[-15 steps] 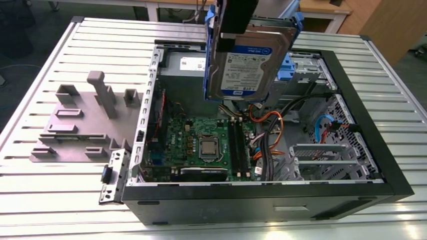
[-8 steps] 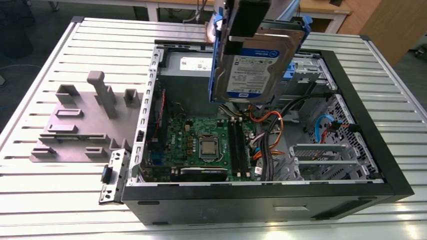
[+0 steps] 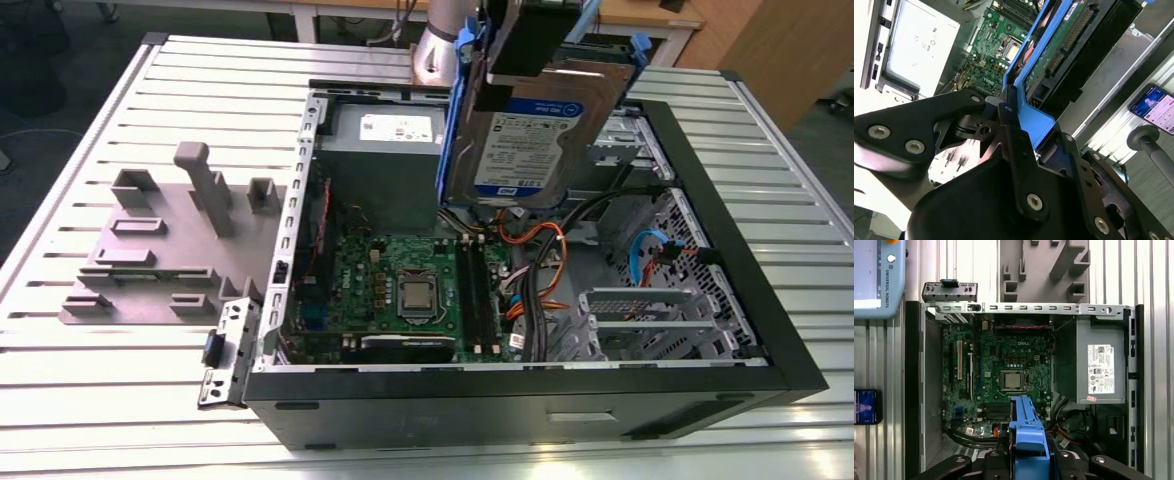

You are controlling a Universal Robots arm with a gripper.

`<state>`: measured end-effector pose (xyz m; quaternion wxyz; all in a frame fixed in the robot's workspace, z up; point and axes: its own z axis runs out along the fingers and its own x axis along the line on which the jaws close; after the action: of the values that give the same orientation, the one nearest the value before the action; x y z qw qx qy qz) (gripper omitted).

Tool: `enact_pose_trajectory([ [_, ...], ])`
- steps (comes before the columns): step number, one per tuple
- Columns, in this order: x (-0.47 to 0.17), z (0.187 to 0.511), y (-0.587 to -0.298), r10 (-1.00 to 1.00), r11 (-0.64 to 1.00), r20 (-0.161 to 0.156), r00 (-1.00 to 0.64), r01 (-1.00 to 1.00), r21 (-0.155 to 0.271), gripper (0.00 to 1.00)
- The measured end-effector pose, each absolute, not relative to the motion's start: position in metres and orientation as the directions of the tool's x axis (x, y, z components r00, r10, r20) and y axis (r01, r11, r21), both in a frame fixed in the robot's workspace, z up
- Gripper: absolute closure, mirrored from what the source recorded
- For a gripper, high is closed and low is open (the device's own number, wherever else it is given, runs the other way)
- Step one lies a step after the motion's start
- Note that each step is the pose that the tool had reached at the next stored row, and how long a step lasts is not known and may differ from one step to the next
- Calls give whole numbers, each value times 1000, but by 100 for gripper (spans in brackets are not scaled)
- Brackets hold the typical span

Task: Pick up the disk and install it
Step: 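Insert the disk into the insertion slot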

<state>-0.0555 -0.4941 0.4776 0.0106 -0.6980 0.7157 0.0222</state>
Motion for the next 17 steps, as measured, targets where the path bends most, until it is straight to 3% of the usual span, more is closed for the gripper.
enact_pose_trajectory([
  [17, -49, 477, -520, -999, 25, -46, -25, -1000, 18, 64],
])
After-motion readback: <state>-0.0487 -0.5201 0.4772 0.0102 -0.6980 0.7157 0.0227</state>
